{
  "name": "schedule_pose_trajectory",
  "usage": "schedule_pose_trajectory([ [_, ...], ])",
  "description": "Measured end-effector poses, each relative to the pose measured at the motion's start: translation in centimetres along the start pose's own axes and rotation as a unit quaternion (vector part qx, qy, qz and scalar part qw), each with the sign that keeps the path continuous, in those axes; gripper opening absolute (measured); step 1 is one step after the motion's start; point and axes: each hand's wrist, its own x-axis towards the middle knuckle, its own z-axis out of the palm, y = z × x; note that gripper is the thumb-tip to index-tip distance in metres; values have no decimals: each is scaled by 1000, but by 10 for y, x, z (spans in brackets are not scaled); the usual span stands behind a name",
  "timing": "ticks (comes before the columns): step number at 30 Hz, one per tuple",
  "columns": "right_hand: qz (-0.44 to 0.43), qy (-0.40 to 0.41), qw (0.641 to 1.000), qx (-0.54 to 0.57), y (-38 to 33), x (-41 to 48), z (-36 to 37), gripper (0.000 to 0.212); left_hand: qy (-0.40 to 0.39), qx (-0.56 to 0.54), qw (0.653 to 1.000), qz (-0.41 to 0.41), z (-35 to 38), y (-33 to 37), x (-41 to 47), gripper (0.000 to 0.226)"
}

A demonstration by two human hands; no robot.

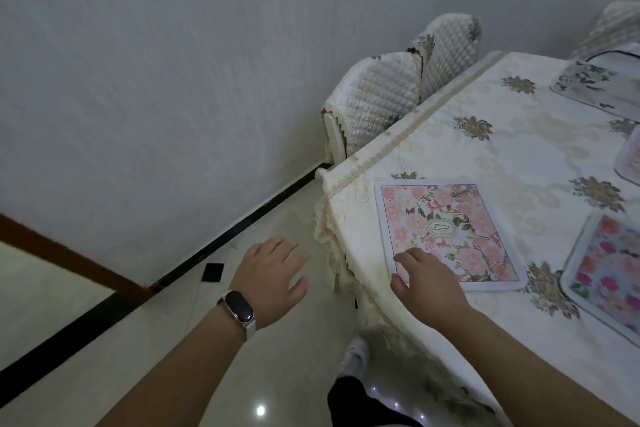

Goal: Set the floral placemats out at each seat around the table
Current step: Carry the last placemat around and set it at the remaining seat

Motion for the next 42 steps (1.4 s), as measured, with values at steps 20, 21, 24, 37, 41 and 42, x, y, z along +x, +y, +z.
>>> schedule_pose_trajectory([
  [20, 284, 22, 955, 83, 147, 46, -5, 42, -151, 4, 970, 191, 56, 44, 226, 48],
  [21, 298, 23, 950, 89, 150, 41, 0, 41, -156, -4, 969, 193, 60, 46, 234, 52],
  [24, 353, 25, 929, 113, 153, 24, 13, 35, -203, 4, 961, 188, 73, 50, 259, 56],
  [37, 528, 19, 830, 179, 90, 7, 52, 42, -244, -8, 935, 257, 116, 64, 384, 48],
  [41, 558, 39, 807, 190, 58, 22, 56, 48, -282, -50, 924, 254, 127, 69, 407, 43],
  [42, 569, 41, 798, 195, 51, 27, 56, 49, -286, -62, 922, 253, 129, 70, 411, 44],
])
